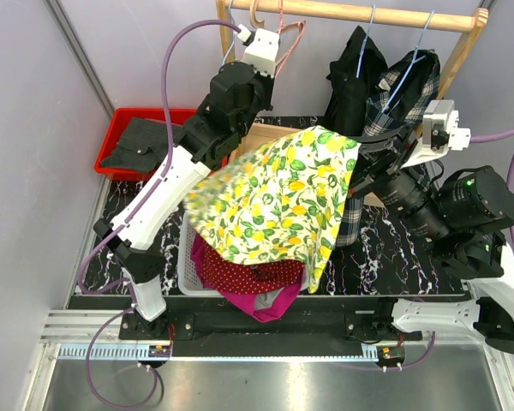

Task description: Remove the skirt from the hanger

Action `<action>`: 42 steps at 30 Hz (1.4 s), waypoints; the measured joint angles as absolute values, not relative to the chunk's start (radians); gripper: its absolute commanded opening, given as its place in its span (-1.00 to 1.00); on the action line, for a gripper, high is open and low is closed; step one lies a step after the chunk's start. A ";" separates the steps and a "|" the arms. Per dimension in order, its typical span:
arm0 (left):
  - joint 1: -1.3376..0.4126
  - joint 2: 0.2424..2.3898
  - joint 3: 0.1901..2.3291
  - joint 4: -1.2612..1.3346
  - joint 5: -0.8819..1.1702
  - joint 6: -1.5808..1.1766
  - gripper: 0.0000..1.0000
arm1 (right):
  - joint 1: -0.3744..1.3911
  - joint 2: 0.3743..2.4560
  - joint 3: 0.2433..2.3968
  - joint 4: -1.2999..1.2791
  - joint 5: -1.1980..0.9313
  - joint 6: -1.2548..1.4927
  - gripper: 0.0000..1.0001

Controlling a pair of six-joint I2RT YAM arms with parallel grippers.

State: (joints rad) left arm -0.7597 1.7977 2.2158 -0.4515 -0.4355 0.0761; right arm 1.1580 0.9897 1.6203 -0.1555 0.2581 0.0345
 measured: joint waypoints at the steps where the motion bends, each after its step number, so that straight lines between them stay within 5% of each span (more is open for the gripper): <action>1: -0.755 1.801 2.220 -0.451 -0.435 0.073 -1.00 | 1.158 0.988 1.615 -0.154 0.251 0.044 -1.00; 20: -0.720 1.826 2.120 -0.453 -0.417 0.034 -0.96 | 1.158 1.024 1.426 -0.126 0.280 0.111 -1.00; 23: -0.720 1.826 2.112 -0.453 -0.416 0.033 -0.63 | 1.158 1.023 1.426 -0.124 0.288 0.111 -1.00; 25: -0.720 1.826 2.109 -0.453 -0.417 0.035 0.30 | 1.158 1.025 1.426 -0.124 0.290 0.113 -1.00; 27: -0.720 1.822 2.099 -0.456 -0.415 0.040 0.89 | 1.158 1.034 1.427 -0.118 0.290 0.113 -1.00; 42: -0.720 1.527 2.004 -0.508 -0.381 0.009 0.98 | 1.158 1.317 1.459 -0.088 0.262 0.135 -1.00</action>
State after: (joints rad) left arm -0.7197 1.5269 2.0045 -0.5083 -0.3805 0.0086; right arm 1.1576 1.3174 1.4590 -0.0875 0.2615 0.1352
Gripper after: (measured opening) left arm 0.985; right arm 0.014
